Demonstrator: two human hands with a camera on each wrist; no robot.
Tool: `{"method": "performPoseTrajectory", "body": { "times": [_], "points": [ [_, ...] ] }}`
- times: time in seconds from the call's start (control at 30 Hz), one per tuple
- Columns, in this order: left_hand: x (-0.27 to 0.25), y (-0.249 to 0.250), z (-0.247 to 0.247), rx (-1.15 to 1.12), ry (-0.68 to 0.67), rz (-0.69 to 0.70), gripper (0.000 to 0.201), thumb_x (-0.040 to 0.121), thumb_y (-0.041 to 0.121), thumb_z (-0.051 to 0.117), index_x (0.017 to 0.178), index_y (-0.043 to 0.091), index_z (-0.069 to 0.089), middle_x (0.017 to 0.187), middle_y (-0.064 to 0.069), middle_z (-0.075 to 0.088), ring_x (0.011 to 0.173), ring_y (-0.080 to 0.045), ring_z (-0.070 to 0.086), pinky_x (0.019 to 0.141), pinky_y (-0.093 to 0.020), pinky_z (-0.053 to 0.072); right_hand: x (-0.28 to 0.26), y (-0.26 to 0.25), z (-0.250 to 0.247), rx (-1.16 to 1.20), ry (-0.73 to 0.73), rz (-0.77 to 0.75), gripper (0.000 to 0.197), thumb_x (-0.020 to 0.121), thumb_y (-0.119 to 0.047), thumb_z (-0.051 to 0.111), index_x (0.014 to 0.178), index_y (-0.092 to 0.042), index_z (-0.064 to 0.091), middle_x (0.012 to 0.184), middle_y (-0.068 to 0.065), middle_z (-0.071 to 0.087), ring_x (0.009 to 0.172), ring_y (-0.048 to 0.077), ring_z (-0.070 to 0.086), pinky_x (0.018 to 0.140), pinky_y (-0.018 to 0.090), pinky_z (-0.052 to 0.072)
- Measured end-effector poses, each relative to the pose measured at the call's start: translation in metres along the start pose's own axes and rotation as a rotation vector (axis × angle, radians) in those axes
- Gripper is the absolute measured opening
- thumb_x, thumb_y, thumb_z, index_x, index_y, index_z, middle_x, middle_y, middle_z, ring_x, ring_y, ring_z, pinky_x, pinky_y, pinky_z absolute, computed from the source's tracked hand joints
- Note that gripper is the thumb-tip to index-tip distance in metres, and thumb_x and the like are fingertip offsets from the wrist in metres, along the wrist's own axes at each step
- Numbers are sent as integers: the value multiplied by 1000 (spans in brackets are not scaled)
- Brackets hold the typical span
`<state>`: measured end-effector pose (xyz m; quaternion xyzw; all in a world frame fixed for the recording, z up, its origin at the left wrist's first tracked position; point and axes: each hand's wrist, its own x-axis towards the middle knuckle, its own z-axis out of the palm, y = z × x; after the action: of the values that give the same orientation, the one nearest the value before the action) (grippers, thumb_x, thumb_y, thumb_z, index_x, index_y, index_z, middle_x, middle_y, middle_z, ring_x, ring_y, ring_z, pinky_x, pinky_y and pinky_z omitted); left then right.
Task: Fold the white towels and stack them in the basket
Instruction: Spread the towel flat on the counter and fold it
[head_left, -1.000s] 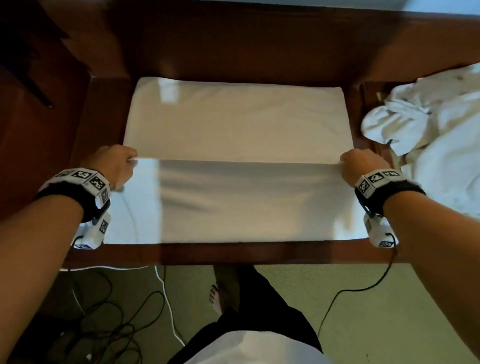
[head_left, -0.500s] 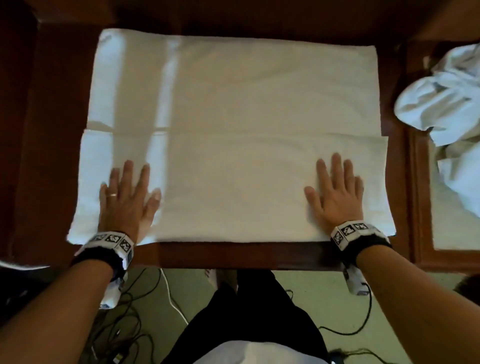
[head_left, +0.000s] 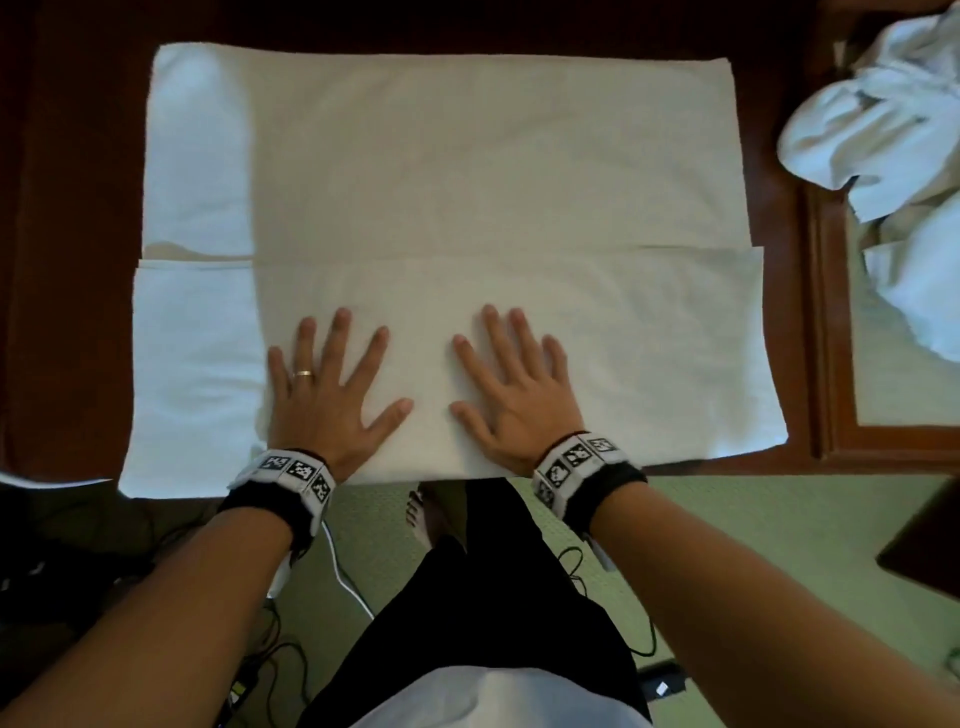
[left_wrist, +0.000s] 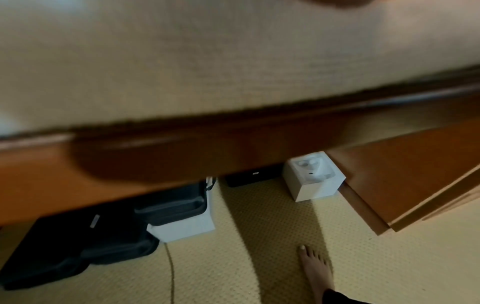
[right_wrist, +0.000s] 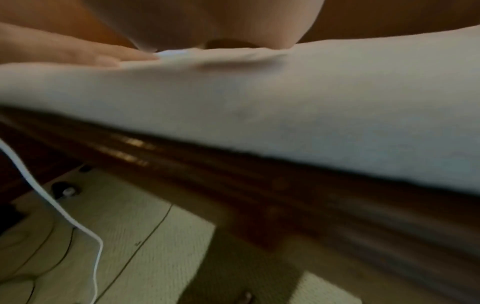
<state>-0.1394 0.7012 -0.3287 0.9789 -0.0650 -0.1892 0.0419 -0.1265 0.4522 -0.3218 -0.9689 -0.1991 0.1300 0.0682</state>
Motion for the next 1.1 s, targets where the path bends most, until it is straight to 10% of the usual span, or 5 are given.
{"method": "performPoseTrajectory", "body": {
  "times": [0.37,0.5,0.67,0.9,1.1],
  "points": [
    [3,-3,0,18,35,11,97,78,87,27,159,33,20,169,-3,6,153,-37,7,118,-65,9,-42,190,-40,23,-2,646,72,93,-63,18,157,-30,15,167,3,0,153,22,-1,119,56,9],
    [11,2,-10,12,23,12,93,80,85,28,158,35,18,167,-5,9,151,-38,12,117,-64,13,-10,130,-40,24,94,388,71,94,-58,27,156,-24,24,166,10,9,152,29,8,115,52,17],
    [13,-30,-17,160,-57,304,78,89,81,9,157,45,-8,169,2,-9,154,-34,5,120,-61,10,3,64,-14,60,-110,252,71,94,-69,21,156,-42,0,165,-2,-18,151,30,-17,118,61,1],
    [18,-145,-45,67,-64,-399,86,87,83,12,157,36,0,168,-2,-3,152,-37,6,117,-66,13,11,70,-17,41,-138,230,77,88,-73,22,156,-41,3,166,0,-14,151,34,-14,115,67,5],
    [-6,-76,-28,33,-16,-18,84,91,75,19,160,29,9,169,-6,-1,153,-36,7,121,-59,13,11,73,-37,-14,-224,228,78,90,-72,28,156,-38,5,166,1,-13,152,33,-8,114,68,15]
  ]
}}
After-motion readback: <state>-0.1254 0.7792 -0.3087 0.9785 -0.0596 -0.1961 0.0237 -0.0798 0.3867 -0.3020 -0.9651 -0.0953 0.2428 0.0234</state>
